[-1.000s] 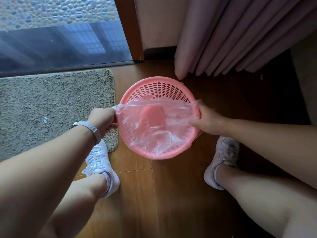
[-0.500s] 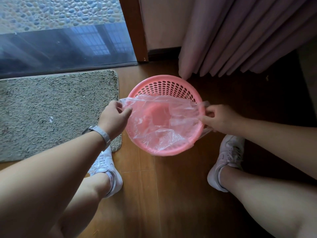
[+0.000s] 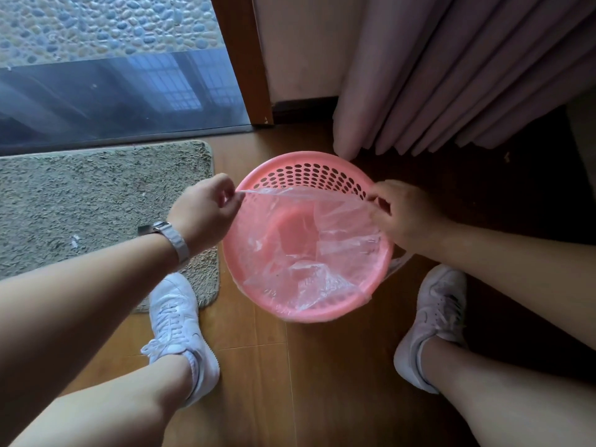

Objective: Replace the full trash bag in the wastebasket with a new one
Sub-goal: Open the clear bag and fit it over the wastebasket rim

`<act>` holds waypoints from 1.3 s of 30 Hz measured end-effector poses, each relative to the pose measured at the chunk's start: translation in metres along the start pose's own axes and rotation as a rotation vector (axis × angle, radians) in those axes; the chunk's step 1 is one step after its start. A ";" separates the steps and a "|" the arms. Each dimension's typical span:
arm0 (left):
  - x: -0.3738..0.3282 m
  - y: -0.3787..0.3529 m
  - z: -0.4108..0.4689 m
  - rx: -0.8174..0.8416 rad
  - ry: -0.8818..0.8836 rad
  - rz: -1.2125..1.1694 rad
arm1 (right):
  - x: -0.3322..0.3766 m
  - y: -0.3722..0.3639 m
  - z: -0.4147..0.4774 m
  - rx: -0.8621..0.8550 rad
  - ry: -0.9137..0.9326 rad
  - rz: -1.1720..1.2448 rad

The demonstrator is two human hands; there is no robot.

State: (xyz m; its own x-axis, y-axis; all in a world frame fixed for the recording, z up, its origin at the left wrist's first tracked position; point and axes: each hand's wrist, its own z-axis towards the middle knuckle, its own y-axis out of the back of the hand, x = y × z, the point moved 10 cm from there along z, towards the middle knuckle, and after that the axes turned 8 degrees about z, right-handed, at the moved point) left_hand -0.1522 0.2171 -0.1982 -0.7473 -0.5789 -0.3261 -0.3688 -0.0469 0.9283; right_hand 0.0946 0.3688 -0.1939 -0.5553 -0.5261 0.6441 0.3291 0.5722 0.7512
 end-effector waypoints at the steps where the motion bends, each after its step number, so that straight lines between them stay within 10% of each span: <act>1: 0.001 -0.003 0.004 0.023 -0.012 -0.035 | -0.003 0.003 0.003 -0.032 -0.007 0.039; 13: 0.008 -0.034 0.051 0.228 0.018 -0.468 | -0.033 0.020 0.050 -0.308 -0.060 0.132; 27: 0.017 -0.064 0.064 0.573 0.116 -1.067 | -0.068 -0.020 0.092 0.099 -0.294 0.660; 39: 0.000 -0.034 0.069 0.256 -0.084 -0.611 | -0.051 -0.001 0.084 -0.061 -0.058 0.486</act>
State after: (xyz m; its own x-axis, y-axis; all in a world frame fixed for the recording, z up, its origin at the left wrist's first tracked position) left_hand -0.1779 0.2748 -0.2421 -0.3989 -0.4435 -0.8026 -0.8515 -0.1457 0.5038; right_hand 0.0588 0.4479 -0.2391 -0.3674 -0.1707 0.9143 0.6035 0.7042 0.3740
